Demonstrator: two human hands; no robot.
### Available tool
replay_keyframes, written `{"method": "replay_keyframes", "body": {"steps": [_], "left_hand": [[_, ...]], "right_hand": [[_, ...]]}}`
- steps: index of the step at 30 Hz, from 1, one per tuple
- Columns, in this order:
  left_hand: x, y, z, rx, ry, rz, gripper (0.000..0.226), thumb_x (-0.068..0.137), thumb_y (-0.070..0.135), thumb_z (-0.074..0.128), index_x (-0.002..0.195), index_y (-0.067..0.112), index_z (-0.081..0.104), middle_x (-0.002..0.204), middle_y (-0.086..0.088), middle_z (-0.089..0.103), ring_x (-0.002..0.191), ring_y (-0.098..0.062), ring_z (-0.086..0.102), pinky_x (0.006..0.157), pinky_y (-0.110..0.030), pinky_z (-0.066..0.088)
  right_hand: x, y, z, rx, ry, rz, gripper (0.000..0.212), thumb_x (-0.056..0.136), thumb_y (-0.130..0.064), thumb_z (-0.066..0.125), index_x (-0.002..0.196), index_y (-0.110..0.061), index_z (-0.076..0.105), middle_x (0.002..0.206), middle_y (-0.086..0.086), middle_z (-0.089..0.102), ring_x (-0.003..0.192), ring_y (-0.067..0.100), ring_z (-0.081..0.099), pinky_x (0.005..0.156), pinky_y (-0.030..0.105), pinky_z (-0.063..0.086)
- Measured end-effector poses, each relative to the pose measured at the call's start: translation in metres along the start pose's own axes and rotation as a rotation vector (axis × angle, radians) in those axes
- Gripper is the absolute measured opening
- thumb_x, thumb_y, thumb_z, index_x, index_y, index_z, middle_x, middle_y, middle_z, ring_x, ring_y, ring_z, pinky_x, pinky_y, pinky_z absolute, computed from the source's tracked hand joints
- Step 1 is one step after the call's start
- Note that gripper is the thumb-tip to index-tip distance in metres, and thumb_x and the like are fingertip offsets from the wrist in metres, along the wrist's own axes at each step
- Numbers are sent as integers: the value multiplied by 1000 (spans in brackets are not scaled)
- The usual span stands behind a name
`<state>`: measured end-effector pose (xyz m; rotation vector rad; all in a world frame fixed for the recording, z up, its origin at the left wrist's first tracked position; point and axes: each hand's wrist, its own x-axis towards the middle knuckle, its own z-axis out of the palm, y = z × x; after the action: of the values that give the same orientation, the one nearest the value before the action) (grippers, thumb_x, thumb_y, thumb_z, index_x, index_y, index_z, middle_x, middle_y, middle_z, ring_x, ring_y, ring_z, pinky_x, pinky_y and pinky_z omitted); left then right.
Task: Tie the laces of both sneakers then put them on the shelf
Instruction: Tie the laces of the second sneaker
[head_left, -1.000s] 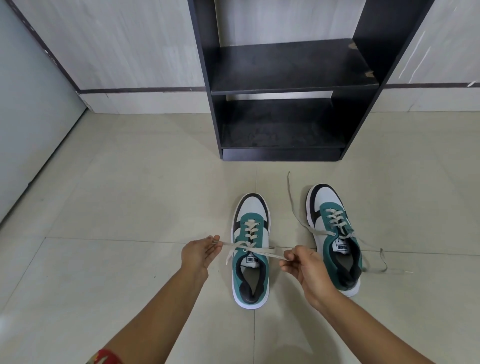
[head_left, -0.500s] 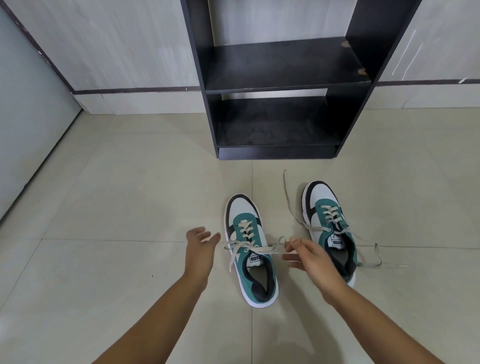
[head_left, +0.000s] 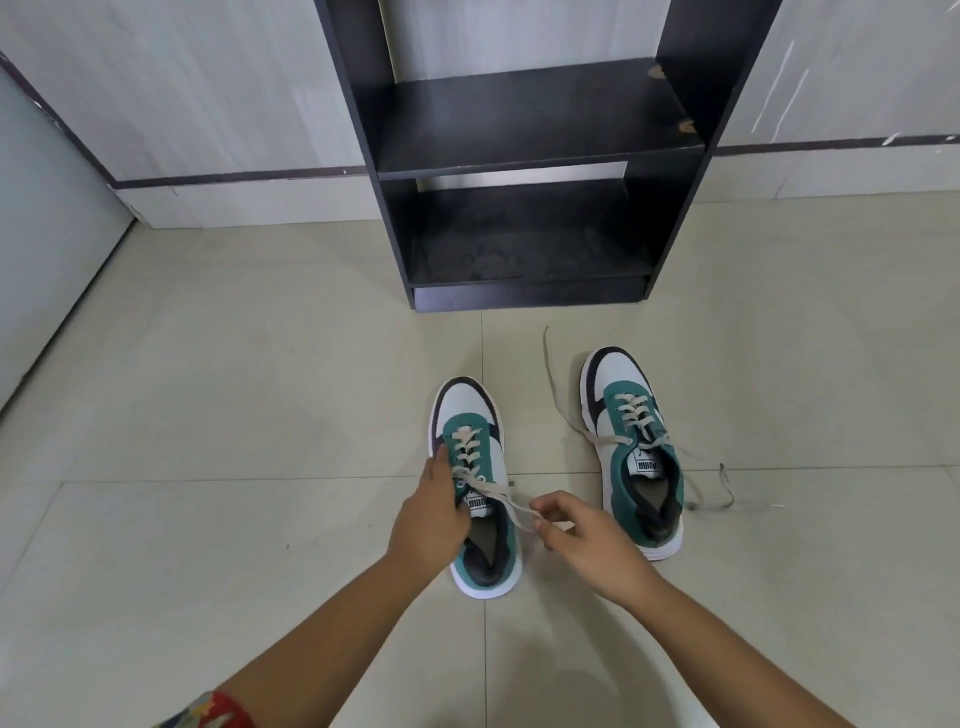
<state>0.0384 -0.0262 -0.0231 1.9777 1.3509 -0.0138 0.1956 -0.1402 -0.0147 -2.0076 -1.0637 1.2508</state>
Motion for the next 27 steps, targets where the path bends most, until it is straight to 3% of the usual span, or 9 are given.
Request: {"method": "replay_keyframes", "body": {"steps": [5, 9, 11, 14, 17, 19, 21, 24, 27], "left_hand": [[7, -11, -20, 337, 139, 60, 65, 90, 4, 38, 148, 12, 12, 158, -7, 15, 108, -32, 58, 82, -39, 49], [11, -32, -35, 400, 142, 10, 66, 88, 4, 39, 148, 15, 14, 158, -1, 19, 114, -29, 53, 76, -39, 49], [11, -36, -39, 368, 131, -16, 66, 86, 7, 42, 147, 17, 19, 156, 1, 25, 129, -26, 41, 83, -41, 49], [7, -20, -39, 360, 242, 77, 66, 79, 13, 51, 142, 18, 32, 153, -3, 31, 141, -29, 24, 96, -45, 45], [2, 4, -29, 311, 362, 354, 59, 70, 14, 53, 129, 16, 50, 140, -7, 49, 131, -32, 41, 96, -45, 47], [-3, 21, -17, 204, 292, 451, 49, 76, 16, 53, 125, 18, 54, 131, -2, 56, 122, -24, 49, 98, -42, 45], [-6, 35, -4, 123, 142, 445, 39, 85, 20, 50, 124, 24, 55, 126, 5, 60, 115, -17, 53, 97, -37, 45], [-6, 45, 13, 64, -25, 383, 30, 91, 26, 48, 118, 29, 59, 123, 12, 62, 113, -9, 55, 96, -32, 45], [-2, 47, 19, -3, -84, 315, 24, 90, 25, 50, 108, 32, 64, 114, 17, 65, 103, -3, 59, 93, -28, 47]], "right_hand": [[-1, -6, -4, -8, 16, -23, 18, 93, -29, 53, 108, -28, 61, 92, -14, 64, 76, 7, 64, 71, 23, 46], [1, -8, -5, -46, 28, -49, 16, 93, -27, 53, 106, -28, 62, 90, -15, 64, 71, 6, 62, 70, 20, 45], [0, -8, -9, -96, 54, -72, 15, 92, -27, 54, 104, -28, 63, 91, -16, 66, 74, 8, 64, 74, 22, 48], [-4, -4, -21, -96, 227, -129, 13, 91, -22, 56, 97, -28, 66, 90, -13, 71, 77, 5, 65, 73, 24, 53], [-7, 0, -42, -169, 547, -187, 16, 89, -17, 57, 98, -24, 66, 96, -7, 70, 85, 14, 62, 71, 25, 47], [-6, 12, -59, -245, 694, -136, 25, 86, -15, 59, 110, -21, 62, 110, 0, 64, 101, 24, 57, 79, 31, 44], [-6, 30, -76, -276, 717, 22, 41, 83, -16, 64, 123, -19, 54, 122, 5, 57, 110, 30, 52, 84, 36, 44], [-3, 48, -89, -107, 594, 207, 41, 81, -21, 66, 120, -17, 55, 116, 8, 64, 94, 27, 61, 71, 32, 45], [3, 49, -86, -105, 554, 201, 29, 79, -20, 65, 107, -16, 60, 103, 5, 67, 82, 24, 63, 66, 29, 40]]}}
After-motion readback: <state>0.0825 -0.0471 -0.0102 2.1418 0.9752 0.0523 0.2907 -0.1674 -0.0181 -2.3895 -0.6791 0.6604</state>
